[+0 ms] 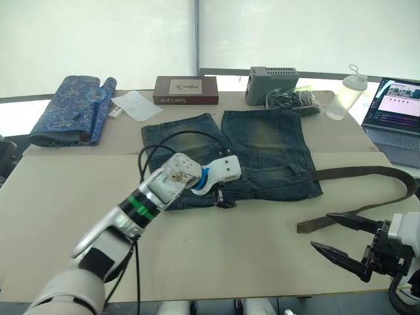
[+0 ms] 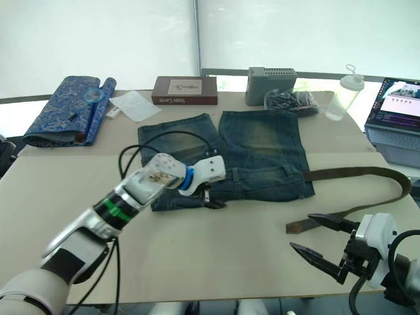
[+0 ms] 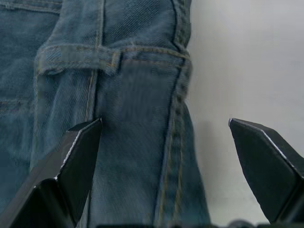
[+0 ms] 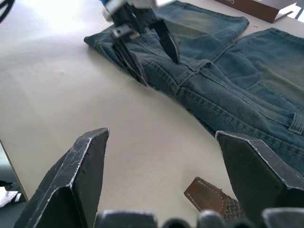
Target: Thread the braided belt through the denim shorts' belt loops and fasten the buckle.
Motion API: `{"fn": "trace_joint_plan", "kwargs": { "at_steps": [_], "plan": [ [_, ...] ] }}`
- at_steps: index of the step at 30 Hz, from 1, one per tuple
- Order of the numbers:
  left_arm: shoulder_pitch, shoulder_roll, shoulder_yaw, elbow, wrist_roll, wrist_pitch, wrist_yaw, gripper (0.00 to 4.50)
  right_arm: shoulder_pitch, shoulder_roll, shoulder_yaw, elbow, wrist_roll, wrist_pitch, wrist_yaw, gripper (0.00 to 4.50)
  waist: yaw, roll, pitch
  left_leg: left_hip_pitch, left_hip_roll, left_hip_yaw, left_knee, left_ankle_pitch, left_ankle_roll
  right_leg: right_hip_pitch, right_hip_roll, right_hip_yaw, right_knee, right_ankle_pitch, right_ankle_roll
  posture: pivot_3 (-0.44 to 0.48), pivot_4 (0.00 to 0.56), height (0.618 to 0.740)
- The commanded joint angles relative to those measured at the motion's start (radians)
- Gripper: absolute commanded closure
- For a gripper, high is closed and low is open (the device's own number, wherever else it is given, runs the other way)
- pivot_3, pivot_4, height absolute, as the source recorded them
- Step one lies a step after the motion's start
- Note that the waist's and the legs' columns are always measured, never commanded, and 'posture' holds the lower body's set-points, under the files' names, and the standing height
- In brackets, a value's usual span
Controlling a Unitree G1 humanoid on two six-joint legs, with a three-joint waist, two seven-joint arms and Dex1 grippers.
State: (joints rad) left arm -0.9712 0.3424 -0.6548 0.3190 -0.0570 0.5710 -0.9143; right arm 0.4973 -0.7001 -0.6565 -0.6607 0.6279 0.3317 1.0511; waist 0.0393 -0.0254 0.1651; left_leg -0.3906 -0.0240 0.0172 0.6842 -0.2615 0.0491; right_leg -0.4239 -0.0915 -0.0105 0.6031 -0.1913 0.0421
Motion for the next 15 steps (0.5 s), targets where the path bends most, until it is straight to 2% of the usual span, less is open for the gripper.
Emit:
{"fn": "trace_joint_plan", "kwargs": {
  "at_steps": [1, 4, 6, 8, 9, 10, 12, 15],
  "plan": [
    [-0.024, -0.074, -0.013, 0.147, 0.093, -0.1, 0.044, 0.0, 0.015, 0.021, -0.014, -0.047, -0.01, -0.038, -0.037, 0.51, 0.0, 0.0, 0.0, 0.0, 0.0, 0.0, 0.0, 0.0, 0.0, 0.0, 0.0, 0.0, 0.0, 0.0, 0.0, 0.0, 0.15, 0.74],
    [0.003, -0.096, -0.007, 0.189, 0.123, -0.133, 0.017, 0.89, 0.034, 0.039, -0.013, -0.068, -0.017, -0.048, -0.054, 0.44, 0.005, 0.0, 0.0, 0.0, 0.0, 0.0, 0.002, 0.0, 0.001, 0.001, -0.001, 0.0, 0.0, 0.0, 0.001, 0.0, 0.15, 0.74],
    [0.02, -0.092, 0.004, 0.183, 0.135, -0.148, -0.001, 1.73, 0.053, 0.046, -0.019, -0.072, -0.022, -0.058, -0.058, 0.44, 0.005, 0.0, 0.0, 0.0, 0.0, -0.001, 0.004, 0.0, 0.001, 0.002, -0.001, -0.001, 0.001, 0.001, 0.002, 0.0, 0.15, 0.74],
    [0.028, -0.087, 0.013, 0.19, 0.155, -0.177, -0.004, 2.76, 0.062, 0.049, -0.021, -0.071, -0.026, -0.065, -0.065, 0.44, 0.004, 0.0, 0.0, 0.0, 0.001, -0.001, 0.007, -0.001, 0.002, 0.002, -0.001, -0.001, 0.002, 0.001, 0.002, 0.0, 0.15, 0.74],
    [0.03, -0.085, 0.019, 0.199, 0.165, -0.191, -0.004, 3.09, 0.065, 0.05, -0.02, -0.069, -0.028, -0.069, -0.069, 0.44, 0.004, 0.0, 0.0, -0.001, 0.001, -0.001, 0.01, -0.001, 0.002, 0.002, -0.001, -0.001, 0.004, 0.001, 0.002, 0.0, 0.15, 0.74],
    [0.032, -0.085, 0.024, 0.207, 0.173, -0.202, -0.005, 3.64, 0.067, 0.051, -0.018, -0.068, -0.03, -0.072, -0.072, 0.44, 0.003, 0.0, 0.0, 0.0, 0.001, -0.001, 0.011, -0.001, 0.002, 0.002, -0.002, -0.001, 0.005, 0.001, 0.002, 0.0, 0.15, 0.74],
    [0.034, -0.084, 0.034, 0.226, 0.187, -0.222, -0.006, 4.38, 0.068, 0.051, -0.012, -0.066, -0.035, -0.078, -0.077, 0.44, 0.002, 0.0, 0.0, 0.0, 0.001, -0.001, 0.012, -0.001, 0.003, 0.003, -0.003, 0.0, 0.005, 0.0, 0.002, 0.0, 0.15, 0.74],
    [0.036, -0.072, 0.055, 0.249, 0.201, -0.243, -0.007, 4.39, 0.069, 0.051, -0.007, -0.066, -0.033, -0.079, -0.083, 0.44, 0.0, 0.0, -0.001, 0.0, 0.001, -0.001, 0.012, -0.001, 0.003, 0.003, -0.003, 0.0, 0.006, 0.0, 0.002, 0.0, 0.15, 0.74]
  ]
}}
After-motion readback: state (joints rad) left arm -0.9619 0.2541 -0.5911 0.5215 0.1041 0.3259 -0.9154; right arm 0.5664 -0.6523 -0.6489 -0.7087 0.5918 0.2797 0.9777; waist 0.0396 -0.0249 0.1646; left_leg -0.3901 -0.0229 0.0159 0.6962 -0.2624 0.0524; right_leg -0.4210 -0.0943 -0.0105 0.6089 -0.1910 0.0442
